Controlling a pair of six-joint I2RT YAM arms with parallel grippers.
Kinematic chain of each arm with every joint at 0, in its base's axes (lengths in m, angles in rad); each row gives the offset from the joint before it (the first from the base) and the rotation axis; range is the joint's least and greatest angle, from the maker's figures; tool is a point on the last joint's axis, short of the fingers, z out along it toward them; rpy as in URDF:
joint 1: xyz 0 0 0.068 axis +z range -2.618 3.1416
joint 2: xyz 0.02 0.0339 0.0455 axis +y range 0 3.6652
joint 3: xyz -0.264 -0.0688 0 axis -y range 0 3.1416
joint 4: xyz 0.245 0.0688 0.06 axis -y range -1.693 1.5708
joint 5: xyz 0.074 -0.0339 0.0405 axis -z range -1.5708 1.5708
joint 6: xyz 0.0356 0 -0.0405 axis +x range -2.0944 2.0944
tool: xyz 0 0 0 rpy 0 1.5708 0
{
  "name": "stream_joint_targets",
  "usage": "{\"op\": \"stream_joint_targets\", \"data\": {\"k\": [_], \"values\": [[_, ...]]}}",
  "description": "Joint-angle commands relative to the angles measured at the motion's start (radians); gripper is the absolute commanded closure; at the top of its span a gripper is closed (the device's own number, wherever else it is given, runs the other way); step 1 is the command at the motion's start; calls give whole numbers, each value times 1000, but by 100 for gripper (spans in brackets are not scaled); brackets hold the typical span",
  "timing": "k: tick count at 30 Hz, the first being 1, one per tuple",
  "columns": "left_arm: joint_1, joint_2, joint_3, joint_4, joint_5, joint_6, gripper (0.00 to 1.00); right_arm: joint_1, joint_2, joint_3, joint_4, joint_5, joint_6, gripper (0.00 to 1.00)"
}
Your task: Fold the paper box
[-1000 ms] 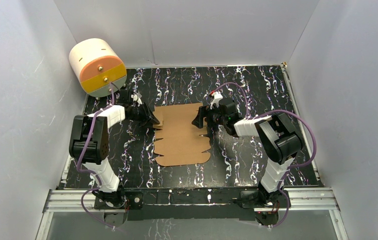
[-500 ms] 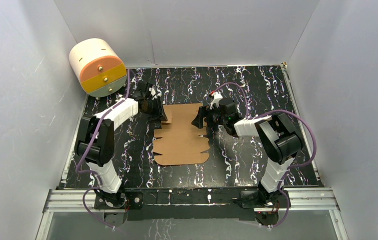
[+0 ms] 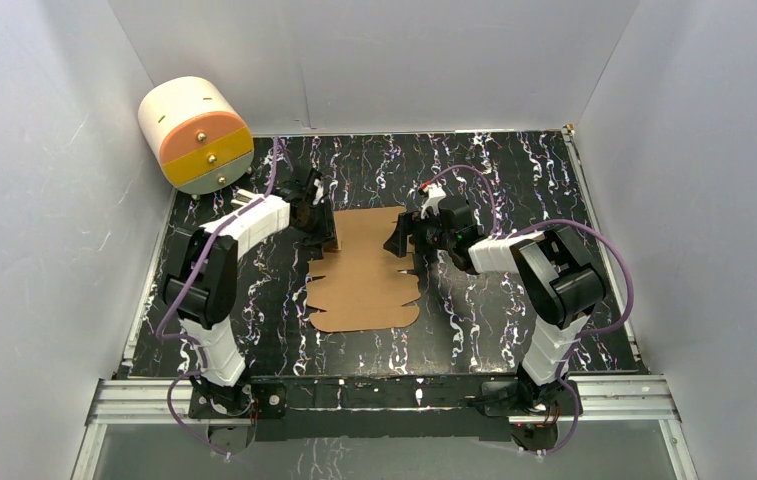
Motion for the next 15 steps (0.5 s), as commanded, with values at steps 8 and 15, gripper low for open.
{"op": "stream_joint_targets", "data": {"k": [8, 15], "values": [[-4, -306, -85, 4, -85, -40, 38, 7, -91, 13, -151, -28, -10, 1], [-4, -431, -248, 30, -44, -71, 33, 39, -171, -15, -225, 3, -23, 1]]}}
